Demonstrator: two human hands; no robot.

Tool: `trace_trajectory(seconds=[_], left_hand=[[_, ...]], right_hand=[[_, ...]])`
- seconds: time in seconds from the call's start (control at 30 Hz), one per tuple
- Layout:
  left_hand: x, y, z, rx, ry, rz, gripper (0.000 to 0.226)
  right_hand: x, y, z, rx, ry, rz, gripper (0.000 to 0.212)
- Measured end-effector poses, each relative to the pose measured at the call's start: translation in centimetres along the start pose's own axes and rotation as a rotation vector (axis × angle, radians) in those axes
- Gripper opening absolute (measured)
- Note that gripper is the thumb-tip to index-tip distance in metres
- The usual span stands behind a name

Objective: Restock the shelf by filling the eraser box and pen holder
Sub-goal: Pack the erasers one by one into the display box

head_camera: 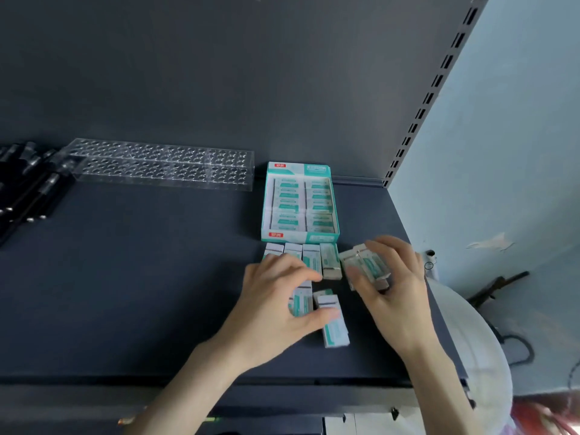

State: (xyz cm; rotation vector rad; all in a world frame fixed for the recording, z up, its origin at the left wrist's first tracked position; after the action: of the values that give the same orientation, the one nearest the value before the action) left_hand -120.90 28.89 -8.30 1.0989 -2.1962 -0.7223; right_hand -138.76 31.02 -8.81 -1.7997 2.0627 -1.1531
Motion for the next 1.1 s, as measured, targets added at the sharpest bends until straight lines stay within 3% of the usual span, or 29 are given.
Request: trace_trajectory(seconds=[0.1,0.2,0.43,0.6,0.7,0.93,1.1], left_hand=[[-0.6,0.7,0.5,0.09,-0.073,0.014,0.074],[-0.6,0.9,0.8,0.122,-0.106,0.005,0.077],[-0.7,1.2,0.5,-0.051,-0.068,-0.078,0.037],[-0.6,1.3,-0.4,-0.241,0.028,-0.187,0.034],[0.1,1.1,-0.4,-0.39,0.053,-0.246,0.028],[1.4,1.0,-1.1,-0.63,0.073,-0.239,0.005],[2.1,0.3,-1.7,-0.725,0.105,-0.296,0.012]], right_hand=[[0.0,0.7,0.5,-0.061,-0.058,0.077,0.05],[0.0,0.9,0.6,-0.063,-0.067,0.085,0.046],[-0.2,0.3,0.0,0.104,-0.012,0.033,0.028],[-0.2,0.2,-0.3,0.127,-0.006,0.015,0.019],[-0.2,0.2,-0.4,0.154,-0.003,0.008,0.028],[-0.2,-0.7,-1.1,0.456,0.051,0.092,0.023],[1.0,-2.7,-0.4,0.736,-0.055,0.117,0.014]])
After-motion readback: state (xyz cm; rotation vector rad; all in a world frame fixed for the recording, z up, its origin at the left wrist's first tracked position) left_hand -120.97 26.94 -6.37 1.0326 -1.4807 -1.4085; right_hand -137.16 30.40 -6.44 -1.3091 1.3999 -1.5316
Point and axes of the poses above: each hand's wrist, its own x-axis towards the middle knuckle, its own z-axis out of the palm, y = z × x, the point moved 5 cm from there along x, towards the middle knuckle, and after that the axes turned 2 degrees about -x, right-handed, at the moved point
